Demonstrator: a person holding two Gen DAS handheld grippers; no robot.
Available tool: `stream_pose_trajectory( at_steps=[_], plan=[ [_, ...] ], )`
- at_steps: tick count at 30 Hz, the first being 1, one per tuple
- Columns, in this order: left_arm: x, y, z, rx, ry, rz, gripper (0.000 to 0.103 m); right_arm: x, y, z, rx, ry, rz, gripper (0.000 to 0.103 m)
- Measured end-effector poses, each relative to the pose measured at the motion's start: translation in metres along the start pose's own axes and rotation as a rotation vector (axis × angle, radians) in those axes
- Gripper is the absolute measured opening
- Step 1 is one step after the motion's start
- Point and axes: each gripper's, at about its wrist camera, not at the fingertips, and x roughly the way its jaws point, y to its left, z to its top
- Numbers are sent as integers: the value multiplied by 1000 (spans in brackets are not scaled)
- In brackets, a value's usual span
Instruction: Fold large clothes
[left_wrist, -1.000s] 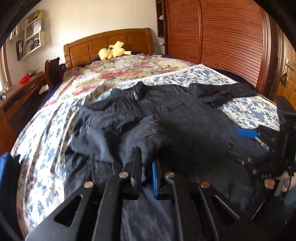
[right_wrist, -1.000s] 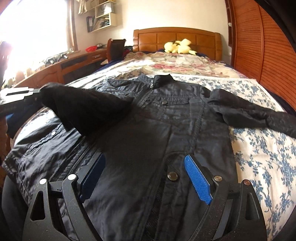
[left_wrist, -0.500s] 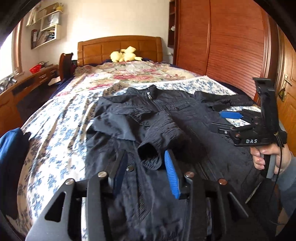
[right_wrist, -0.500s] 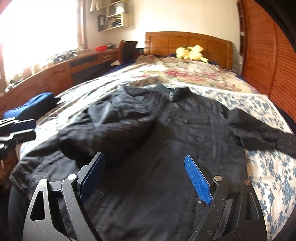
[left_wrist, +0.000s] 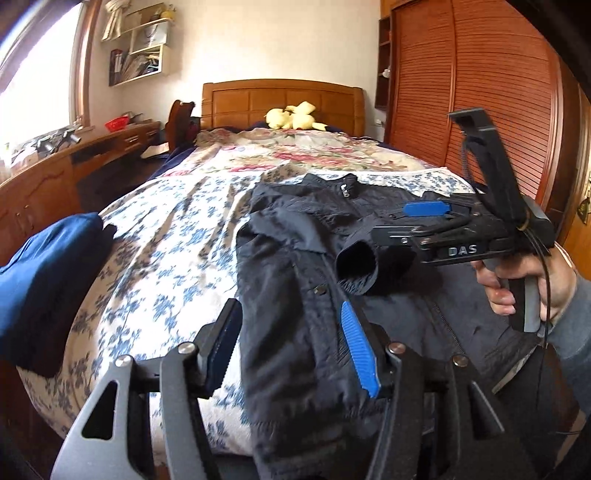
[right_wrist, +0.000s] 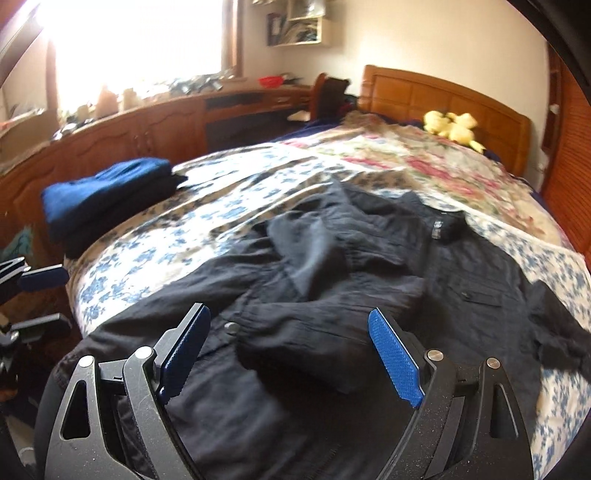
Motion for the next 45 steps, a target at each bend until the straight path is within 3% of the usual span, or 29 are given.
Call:
stream_pose_trajectory(
  at_steps=[5, 7, 8, 11, 15, 19, 24, 27, 29, 34, 37, 39, 45],
  plan=[
    [0, 7, -13, -31, 13, -7, 55, 36, 15, -5, -56, 94, 9, 89],
    [1, 9, -15, -37, 14, -8, 55, 46, 16, -11, -77, 129, 1, 83],
    [1, 9, -16, -38, 14, -9, 55, 51, 16, -15, -87, 148, -7, 74],
    [2, 8, -16, -39, 14, -7, 55, 51, 14, -27, -140, 144, -52, 8],
    [2, 5, -17, -34, 9, -9, 55, 31, 3, -32, -130, 71, -59, 7],
    [5, -1, -19, -38, 11, -15, 55, -8, -26, -25, -11, -44, -76, 6],
    [8, -11, -23, -24, 22, -27, 55, -59, -64, -34, 122, -154, -181, 6],
    [9, -18, -24, -12, 21, -45, 55, -68, -84, -46, 166, -147, -282, 6],
    [9, -23, -23, -9, 20, -49, 55, -62, -97, -55, 162, -88, -332, 6],
    [10, -31, -19, -1, 8, -44, 55, -54, -114, -80, 125, 3, -377, 6],
    [13, -35, -20, 7, -2, -48, 55, -54, -117, -96, 127, 34, -368, 20],
    [19, -37, -22, 19, 11, -41, 55, -57, -114, -102, 121, 26, -358, 47],
    [29, -40, -30, 12, 43, -48, 55, -59, -89, -91, 75, -19, -257, 69]
  ],
)
